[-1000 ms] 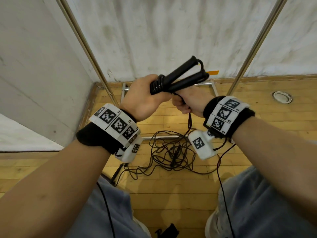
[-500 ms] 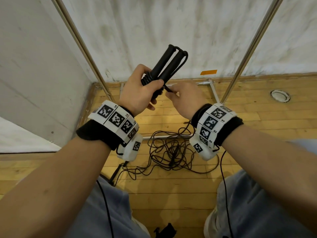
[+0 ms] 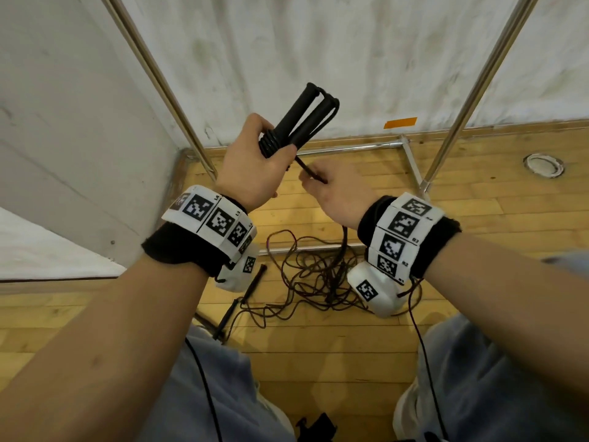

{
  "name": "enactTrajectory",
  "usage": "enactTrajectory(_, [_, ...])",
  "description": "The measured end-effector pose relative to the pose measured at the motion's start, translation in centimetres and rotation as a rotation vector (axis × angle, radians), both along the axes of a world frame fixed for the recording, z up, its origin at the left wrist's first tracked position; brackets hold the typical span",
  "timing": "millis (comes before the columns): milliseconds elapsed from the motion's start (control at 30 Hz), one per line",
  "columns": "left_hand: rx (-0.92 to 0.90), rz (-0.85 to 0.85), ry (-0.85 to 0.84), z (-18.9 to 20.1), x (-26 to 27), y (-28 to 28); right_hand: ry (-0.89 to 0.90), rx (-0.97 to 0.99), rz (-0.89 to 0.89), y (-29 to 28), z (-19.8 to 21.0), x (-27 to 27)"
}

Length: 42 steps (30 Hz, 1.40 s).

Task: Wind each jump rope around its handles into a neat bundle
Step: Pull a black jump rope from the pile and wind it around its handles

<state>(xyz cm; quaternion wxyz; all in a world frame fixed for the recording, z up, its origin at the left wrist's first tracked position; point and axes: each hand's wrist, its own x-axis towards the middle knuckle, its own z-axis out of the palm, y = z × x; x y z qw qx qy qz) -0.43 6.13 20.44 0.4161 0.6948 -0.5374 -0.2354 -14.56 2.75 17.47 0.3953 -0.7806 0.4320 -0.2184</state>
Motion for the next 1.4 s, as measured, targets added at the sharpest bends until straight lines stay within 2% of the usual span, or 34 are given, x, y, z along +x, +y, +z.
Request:
enactTrajectory(233, [0.07,-0.059,-0.419,-2.1,0.4,-0.3,0.072,0.158,0.033,0.1,-0.6,-1.0])
enactTrajectory(333, [0.135,-0.042,-0.575,-3.1,0.7,-0.3,0.202,0.119,0.055,0.2,-1.2,-1.4])
enactTrajectory(433, [0.192,-0.035,-0.658,-3.7,0.9,-0.6,0.279,0.017,0.084,0.2,-1.4,-1.5])
enactTrajectory(633, [0.364,-0.129,-0.735,-4.8,0.4,-1.1,0.404,-0.303,0.161,0.2,-0.4,-1.4])
enactTrajectory(767, [0.421,-0.152,-0.739,-4.8,0.3,-1.0,0.433,-0.415,0.208,-0.4,0.5,-1.4])
enactTrajectory(933, [0.428,-0.298,-0.708,-4.7,-0.9,-0.8,0.424,-0.462,0.21,-0.6,1.4,-1.5])
enactTrajectory(1067, [0.278,-0.297,-0.649,-3.8,-2.0,-0.7,0.319,-0.525,0.142,-1.7,2.4,-2.5])
enactTrajectory(1200, [0.22,-0.288,-0.7,-3.5,-2.7,-0.4,0.335,-0.556,0.121,-2.7,2.7,-3.1])
enactTrajectory(1300, [0.233,-0.303,-0.729,-3.4,-2.8,-0.2,0.346,-0.528,0.041,-3.4,3.1,-3.7])
enactTrajectory(1400, [0.214,-0.302,-0.737,-2.8,-2.9,0.1,0.328,-0.404,-0.04,-4.4,3.5,-4.6])
